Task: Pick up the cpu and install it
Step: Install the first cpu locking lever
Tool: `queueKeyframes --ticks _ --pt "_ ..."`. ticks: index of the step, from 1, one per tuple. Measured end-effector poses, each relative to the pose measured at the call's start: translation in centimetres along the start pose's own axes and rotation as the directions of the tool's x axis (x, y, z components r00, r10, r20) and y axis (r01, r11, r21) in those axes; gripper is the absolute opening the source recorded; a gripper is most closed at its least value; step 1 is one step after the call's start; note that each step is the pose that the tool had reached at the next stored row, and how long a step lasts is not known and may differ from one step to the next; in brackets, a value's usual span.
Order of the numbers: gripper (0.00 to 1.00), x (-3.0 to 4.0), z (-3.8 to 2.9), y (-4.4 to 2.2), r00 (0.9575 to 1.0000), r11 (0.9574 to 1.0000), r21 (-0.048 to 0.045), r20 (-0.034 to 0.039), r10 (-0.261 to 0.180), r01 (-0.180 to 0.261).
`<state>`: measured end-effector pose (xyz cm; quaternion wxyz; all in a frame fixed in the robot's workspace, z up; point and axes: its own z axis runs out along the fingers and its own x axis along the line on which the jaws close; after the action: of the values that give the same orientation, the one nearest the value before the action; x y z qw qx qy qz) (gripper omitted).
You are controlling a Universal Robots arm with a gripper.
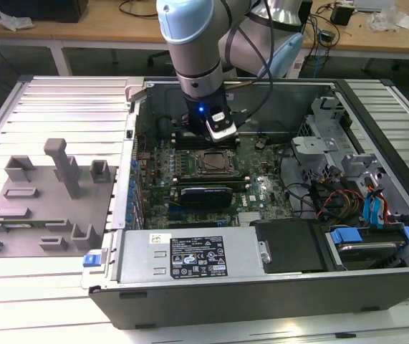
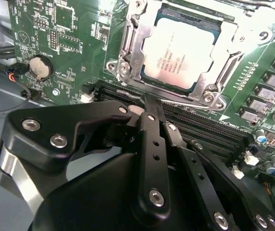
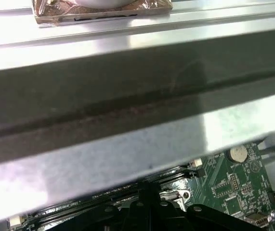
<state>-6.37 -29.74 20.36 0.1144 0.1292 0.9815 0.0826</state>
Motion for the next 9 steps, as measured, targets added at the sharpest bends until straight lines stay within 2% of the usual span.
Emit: queueKeyframes --ticks 4,7,9 --pt "0.11 0.32 -0.04 0.00 0.9998 0.9997 -0.0113 -0.0003 0.021 -0.021" --pt "0.11 0.34 -0.03 -0.01 0.9996 0.9995 -0.0098 0.0014 0.028 -0.028" --pt "0.11 0.35 0.02 -0.01 0.9994 0.9994 -0.0072 0.0060 0.034 -0.034"
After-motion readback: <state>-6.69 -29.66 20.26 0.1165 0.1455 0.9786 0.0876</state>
